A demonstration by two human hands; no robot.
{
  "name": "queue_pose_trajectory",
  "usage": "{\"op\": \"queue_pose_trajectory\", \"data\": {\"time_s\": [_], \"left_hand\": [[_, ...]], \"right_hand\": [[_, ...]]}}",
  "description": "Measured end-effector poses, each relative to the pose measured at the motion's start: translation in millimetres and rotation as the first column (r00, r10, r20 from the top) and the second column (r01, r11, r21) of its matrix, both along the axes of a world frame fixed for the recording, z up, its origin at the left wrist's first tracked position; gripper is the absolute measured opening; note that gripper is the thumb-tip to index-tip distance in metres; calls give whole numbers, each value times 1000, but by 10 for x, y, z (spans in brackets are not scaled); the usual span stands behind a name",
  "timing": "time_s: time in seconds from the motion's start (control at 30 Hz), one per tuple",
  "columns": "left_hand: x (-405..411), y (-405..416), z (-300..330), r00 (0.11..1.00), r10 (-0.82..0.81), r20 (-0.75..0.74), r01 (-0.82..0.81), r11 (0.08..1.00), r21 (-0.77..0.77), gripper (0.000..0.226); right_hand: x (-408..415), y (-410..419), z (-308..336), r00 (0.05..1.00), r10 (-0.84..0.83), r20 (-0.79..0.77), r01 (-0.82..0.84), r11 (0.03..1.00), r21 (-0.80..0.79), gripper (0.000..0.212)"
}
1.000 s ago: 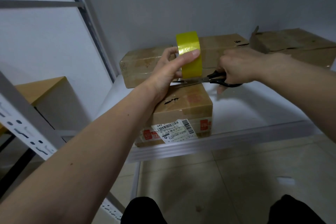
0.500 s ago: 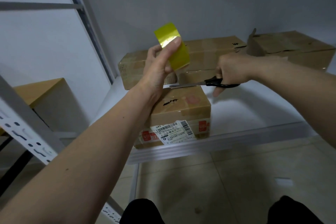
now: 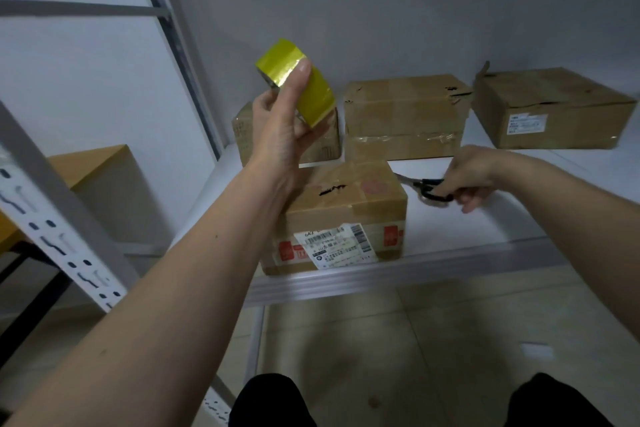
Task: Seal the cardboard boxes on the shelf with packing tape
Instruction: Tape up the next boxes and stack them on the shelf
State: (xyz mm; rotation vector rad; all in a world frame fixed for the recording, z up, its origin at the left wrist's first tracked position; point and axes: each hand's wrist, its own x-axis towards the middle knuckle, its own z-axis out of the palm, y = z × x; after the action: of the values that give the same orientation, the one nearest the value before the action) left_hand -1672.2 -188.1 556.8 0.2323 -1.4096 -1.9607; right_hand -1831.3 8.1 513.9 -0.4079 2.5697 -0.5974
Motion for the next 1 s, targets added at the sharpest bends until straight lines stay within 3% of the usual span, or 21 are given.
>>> {"op": "queue_pose_trajectory", "data": {"time_s": [0.03,0.07,0.13,0.17,0.2,0.27,0.37,0.43,0.5,0.57,0.63,0.77,0.87,1.0], "left_hand": [[53,-20,-12,1000,2,10,-2,1000,-7,92],[106,-55,-32,1000,8,22,-8,1000,-15,86],[206,-135,-71,999,22,36,-21,999,-30,78],[248,-169,-76,999,27,41,-26,999,-33,77],[282,-191,-75,999,31,45,-30,999,-29,77],[324,-226,-76,997,42,60,-42,999,-10,80],[372,-230,-97,994,46,100,-47,999,6,82],[411,-254,-122,993,27,112,-31,999,41,78],[434,-296,-151,995,10,99,-18,997,71,59],[436,-288,-166,997,13,72,-20,995,98,39],[422,-237,-164,997,58,42,-63,989,135,34],[402,-104,-158,991,126,37,-130,984,124,64],[411,-117,-179,988,149,34,-152,982,116,71],[432,-152,-166,991,132,-3,-130,979,159,85]], "right_hand": [[15,-3,43,999,-5,-32,5,1000,-16,34],[49,-11,90,987,7,-162,-3,1000,24,29],[172,-64,154,824,58,-564,-31,998,58,28],[285,-116,175,732,56,-679,-114,993,-42,32],[426,-182,184,698,66,-713,-264,950,-170,36],[711,-316,166,699,210,-684,-517,809,-279,42],[927,-412,118,723,460,-515,-614,770,-174,44],[948,-431,143,758,499,-420,-596,791,-138,53],[962,-468,165,782,501,-369,-582,800,-148,56],[922,-514,136,798,462,-387,-556,812,-177,55],[859,-535,113,800,390,-456,-511,840,-179,52],[777,-540,132,685,273,-675,-577,769,-275,24],[862,-539,136,737,311,-600,-608,693,-388,17],[869,-578,147,680,354,-643,-657,684,-318,16]]}}
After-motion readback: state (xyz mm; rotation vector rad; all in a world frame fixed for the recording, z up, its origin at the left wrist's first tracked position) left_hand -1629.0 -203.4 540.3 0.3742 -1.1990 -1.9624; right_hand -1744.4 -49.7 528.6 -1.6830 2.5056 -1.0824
